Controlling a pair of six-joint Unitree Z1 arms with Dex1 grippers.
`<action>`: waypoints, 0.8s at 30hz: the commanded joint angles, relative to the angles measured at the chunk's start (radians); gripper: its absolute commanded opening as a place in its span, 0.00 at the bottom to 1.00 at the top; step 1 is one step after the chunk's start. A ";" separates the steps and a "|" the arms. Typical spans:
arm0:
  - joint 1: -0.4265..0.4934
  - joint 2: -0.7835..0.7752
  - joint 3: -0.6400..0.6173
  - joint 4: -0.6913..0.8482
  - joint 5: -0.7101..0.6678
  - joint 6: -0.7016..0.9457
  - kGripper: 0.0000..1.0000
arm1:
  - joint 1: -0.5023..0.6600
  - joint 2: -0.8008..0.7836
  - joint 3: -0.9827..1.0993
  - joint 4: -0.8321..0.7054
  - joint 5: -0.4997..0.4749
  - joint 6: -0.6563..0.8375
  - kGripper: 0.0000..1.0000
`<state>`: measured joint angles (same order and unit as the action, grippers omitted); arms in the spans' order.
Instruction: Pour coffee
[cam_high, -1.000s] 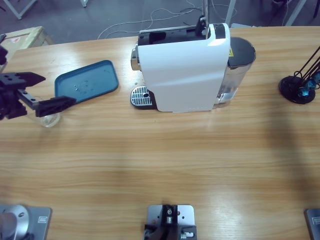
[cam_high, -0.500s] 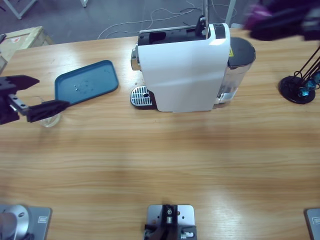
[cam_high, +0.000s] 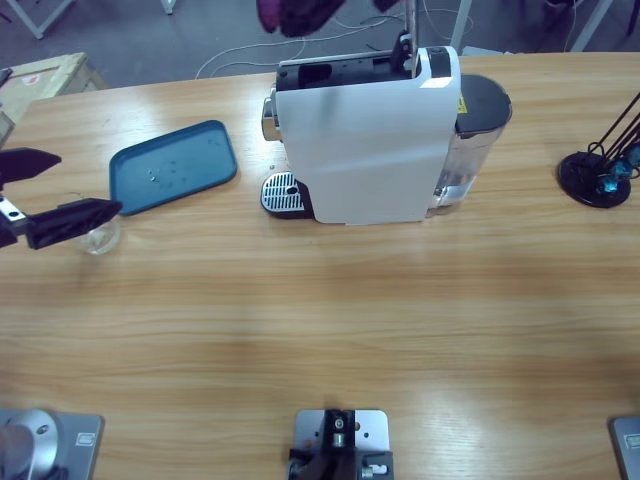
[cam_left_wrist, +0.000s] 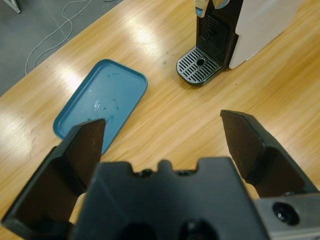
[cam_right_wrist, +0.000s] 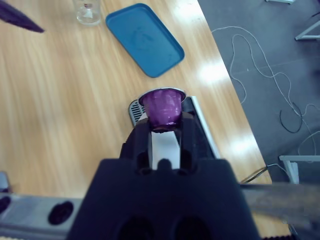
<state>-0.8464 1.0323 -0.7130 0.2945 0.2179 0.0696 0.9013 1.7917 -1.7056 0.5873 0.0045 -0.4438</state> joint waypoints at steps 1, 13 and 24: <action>0.009 0.000 0.033 0.018 -0.026 -0.007 0.99 | -0.047 0.141 -0.031 0.011 -0.053 -0.024 0.00; 0.009 0.022 0.033 0.017 -0.035 -0.010 0.99 | -0.087 0.199 -0.025 0.003 -0.023 -0.012 0.00; 0.009 0.025 0.041 0.017 -0.040 -0.010 0.99 | -0.087 0.212 -0.025 -0.003 0.003 0.006 0.00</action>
<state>-0.8463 1.0354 -0.7129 0.2945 0.1908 0.0696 0.8214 1.9453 -1.7305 0.5864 -0.0149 -0.4537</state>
